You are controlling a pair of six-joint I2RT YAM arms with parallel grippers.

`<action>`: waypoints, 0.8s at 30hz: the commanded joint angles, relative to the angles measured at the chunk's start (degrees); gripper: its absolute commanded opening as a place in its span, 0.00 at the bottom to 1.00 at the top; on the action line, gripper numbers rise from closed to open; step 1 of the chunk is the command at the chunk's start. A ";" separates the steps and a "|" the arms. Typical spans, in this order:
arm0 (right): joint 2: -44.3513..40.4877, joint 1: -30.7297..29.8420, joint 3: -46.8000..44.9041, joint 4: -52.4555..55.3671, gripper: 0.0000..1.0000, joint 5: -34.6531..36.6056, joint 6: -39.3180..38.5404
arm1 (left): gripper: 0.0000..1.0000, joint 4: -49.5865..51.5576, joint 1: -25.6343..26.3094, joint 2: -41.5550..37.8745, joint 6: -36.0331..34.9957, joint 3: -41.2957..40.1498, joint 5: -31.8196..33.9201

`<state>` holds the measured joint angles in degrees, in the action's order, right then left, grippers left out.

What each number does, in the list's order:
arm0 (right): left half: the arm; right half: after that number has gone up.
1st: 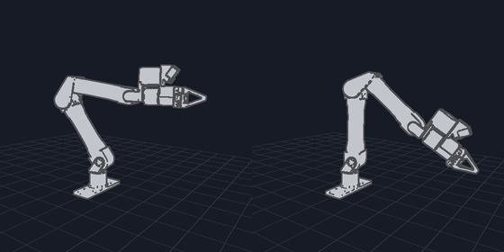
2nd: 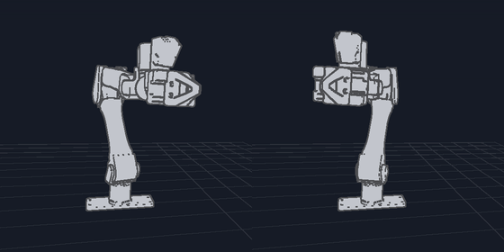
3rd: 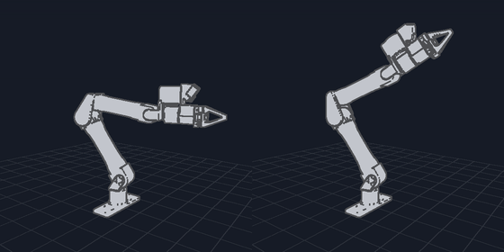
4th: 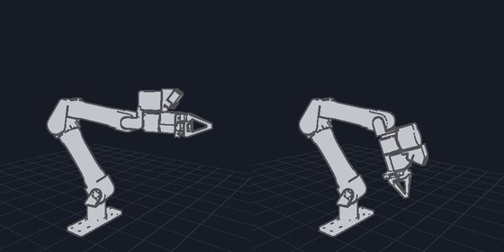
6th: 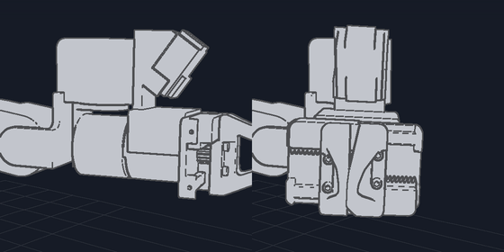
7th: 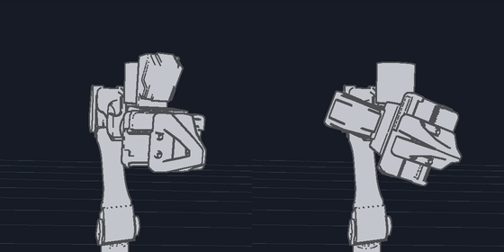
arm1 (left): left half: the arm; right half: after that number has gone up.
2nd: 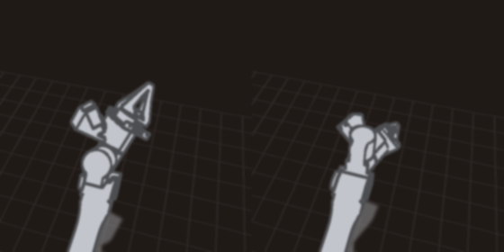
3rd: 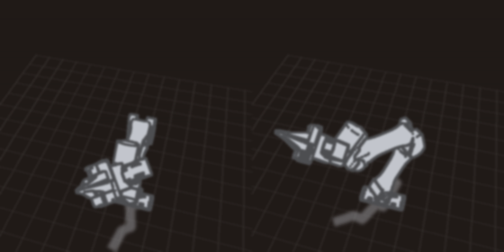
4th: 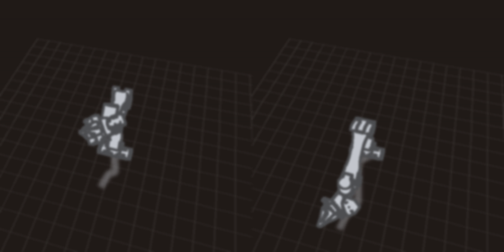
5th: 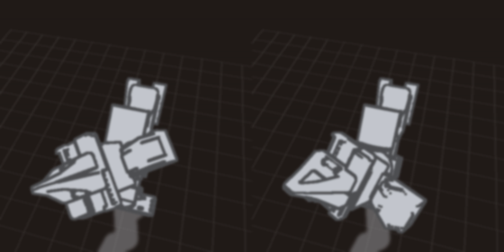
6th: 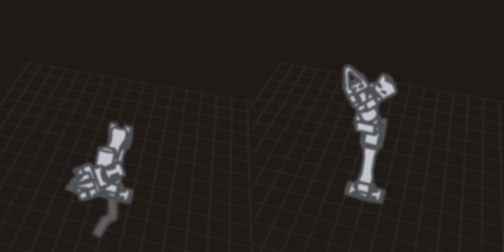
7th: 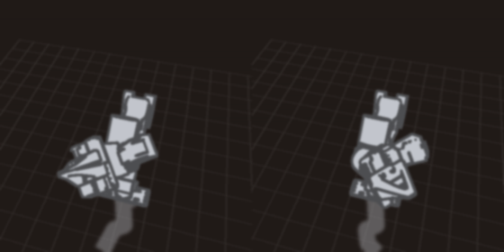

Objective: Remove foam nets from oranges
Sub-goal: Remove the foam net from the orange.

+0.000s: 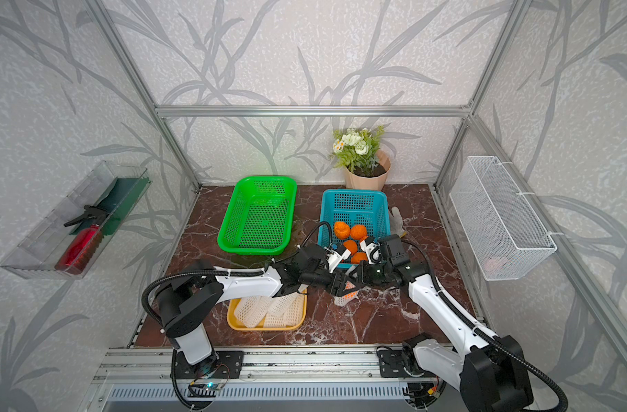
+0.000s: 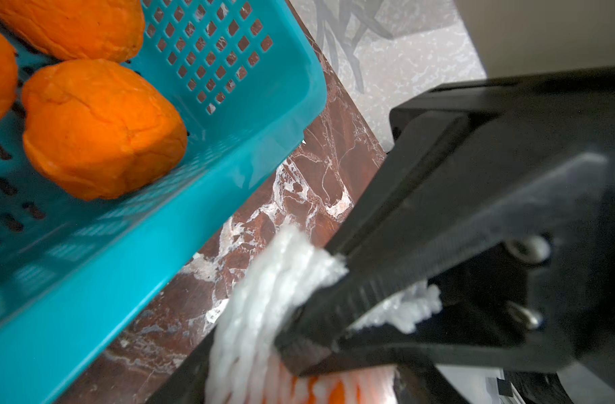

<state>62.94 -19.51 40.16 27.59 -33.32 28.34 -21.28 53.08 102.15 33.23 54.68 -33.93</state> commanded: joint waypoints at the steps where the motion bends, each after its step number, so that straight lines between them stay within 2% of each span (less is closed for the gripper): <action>1: -0.21 -0.62 1.48 4.82 0.00 -2.36 -3.09 | 0.65 -3.95 -1.34 0.56 2.12 3.09 -1.42; 4: -0.01 -0.71 1.93 5.57 0.02 -2.54 -4.25 | 0.62 -4.08 -1.39 1.30 2.89 3.92 -1.95; 7: -0.34 -0.73 1.94 5.39 0.05 -2.93 -4.69 | 0.52 -3.73 -1.38 1.28 2.53 4.08 -1.58; 12: -0.45 -0.73 1.93 5.50 0.16 -3.07 -5.13 | 0.38 -1.35 -1.38 -0.11 0.26 3.86 -0.14; 18: -0.62 -0.23 2.59 5.28 0.46 -2.60 -4.18 | 0.36 -0.12 -1.40 -1.56 -1.31 3.26 1.39; 24: -0.81 0.88 2.62 5.19 0.54 -2.38 -1.66 | 0.35 -1.27 -1.40 -2.94 -2.42 1.74 2.96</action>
<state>62.81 -18.37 41.54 28.99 -32.64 25.89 -18.50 52.69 102.37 31.94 55.99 -34.41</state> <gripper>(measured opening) 0.534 0.475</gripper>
